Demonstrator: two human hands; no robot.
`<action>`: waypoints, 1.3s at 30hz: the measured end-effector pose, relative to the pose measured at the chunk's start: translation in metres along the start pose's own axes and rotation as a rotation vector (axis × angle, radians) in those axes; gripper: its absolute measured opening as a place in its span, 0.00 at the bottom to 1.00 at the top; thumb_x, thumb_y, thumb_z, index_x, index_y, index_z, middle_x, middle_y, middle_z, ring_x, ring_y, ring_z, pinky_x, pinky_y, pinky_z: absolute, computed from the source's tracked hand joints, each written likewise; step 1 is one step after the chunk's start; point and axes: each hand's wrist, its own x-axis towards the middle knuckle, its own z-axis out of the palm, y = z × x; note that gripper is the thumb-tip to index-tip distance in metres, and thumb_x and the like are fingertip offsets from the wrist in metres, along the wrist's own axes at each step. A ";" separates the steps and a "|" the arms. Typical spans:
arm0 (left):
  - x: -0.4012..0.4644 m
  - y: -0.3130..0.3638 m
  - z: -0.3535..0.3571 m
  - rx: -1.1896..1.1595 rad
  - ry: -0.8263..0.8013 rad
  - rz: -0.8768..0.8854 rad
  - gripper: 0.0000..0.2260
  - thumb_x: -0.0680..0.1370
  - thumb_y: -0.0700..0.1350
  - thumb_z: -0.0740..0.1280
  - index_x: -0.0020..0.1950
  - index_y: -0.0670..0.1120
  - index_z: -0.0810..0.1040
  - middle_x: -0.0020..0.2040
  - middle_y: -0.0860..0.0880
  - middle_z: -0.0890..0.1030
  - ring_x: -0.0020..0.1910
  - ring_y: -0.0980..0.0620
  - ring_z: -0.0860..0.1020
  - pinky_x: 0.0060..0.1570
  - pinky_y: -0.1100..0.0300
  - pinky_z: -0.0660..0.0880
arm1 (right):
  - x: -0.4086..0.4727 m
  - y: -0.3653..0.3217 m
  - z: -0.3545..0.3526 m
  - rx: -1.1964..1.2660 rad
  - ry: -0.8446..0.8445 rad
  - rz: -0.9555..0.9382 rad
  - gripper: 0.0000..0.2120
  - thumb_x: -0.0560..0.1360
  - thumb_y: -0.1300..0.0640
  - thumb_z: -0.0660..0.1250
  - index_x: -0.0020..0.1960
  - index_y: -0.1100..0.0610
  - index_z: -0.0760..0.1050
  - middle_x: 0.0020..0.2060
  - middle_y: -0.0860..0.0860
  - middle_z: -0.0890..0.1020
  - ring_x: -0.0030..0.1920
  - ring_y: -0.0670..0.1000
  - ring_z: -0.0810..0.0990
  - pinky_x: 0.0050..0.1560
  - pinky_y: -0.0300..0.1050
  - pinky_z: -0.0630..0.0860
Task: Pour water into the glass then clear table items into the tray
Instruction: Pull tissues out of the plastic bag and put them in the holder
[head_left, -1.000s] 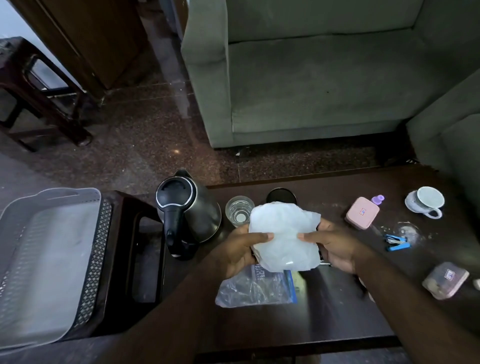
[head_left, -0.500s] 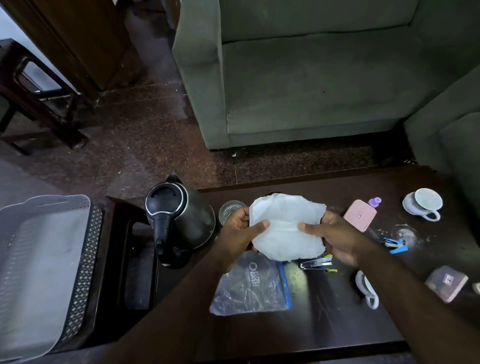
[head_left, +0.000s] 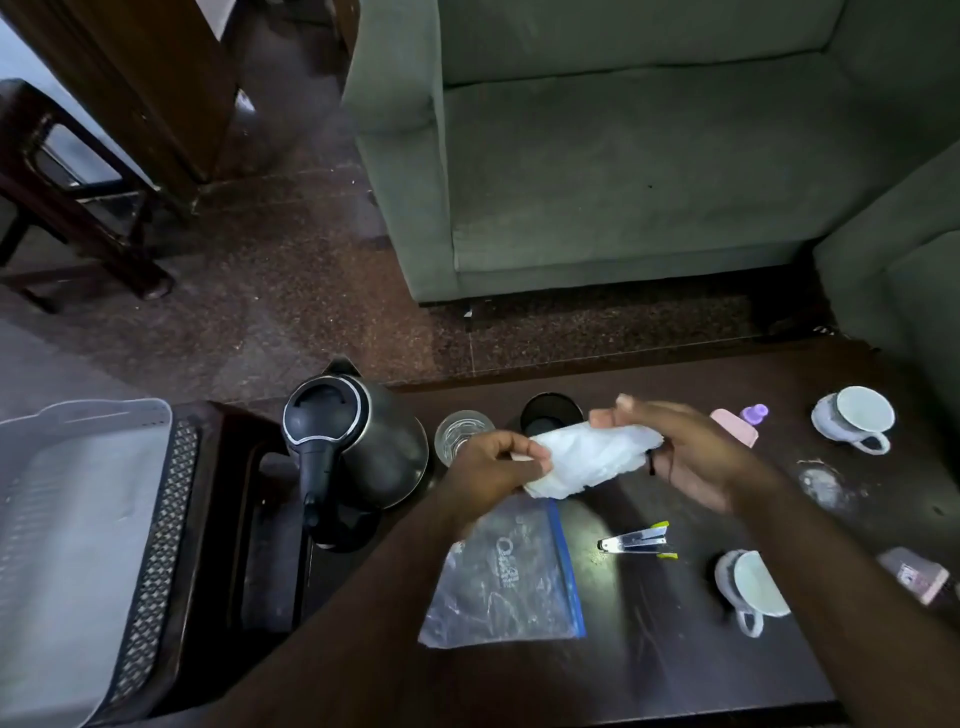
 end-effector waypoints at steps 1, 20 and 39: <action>0.003 0.002 0.003 -0.009 0.037 0.011 0.06 0.73 0.35 0.74 0.48 0.41 0.82 0.45 0.44 0.84 0.39 0.53 0.83 0.39 0.61 0.81 | 0.005 -0.005 0.005 -0.122 0.083 -0.051 0.11 0.74 0.61 0.69 0.54 0.65 0.82 0.54 0.61 0.84 0.51 0.55 0.83 0.48 0.42 0.79; 0.019 -0.001 0.014 0.303 0.200 0.064 0.11 0.73 0.36 0.71 0.55 0.40 0.82 0.49 0.40 0.85 0.49 0.42 0.84 0.51 0.43 0.81 | 0.066 -0.011 0.074 -1.093 0.275 -0.178 0.26 0.71 0.65 0.69 0.69 0.59 0.73 0.68 0.59 0.74 0.69 0.56 0.72 0.70 0.44 0.66; -0.041 0.044 0.011 1.226 0.330 0.615 0.09 0.77 0.46 0.61 0.53 0.48 0.79 0.54 0.48 0.81 0.55 0.47 0.78 0.52 0.51 0.73 | 0.000 0.026 0.085 -1.580 0.585 -0.318 0.34 0.77 0.41 0.57 0.78 0.57 0.58 0.78 0.55 0.62 0.79 0.57 0.55 0.76 0.57 0.56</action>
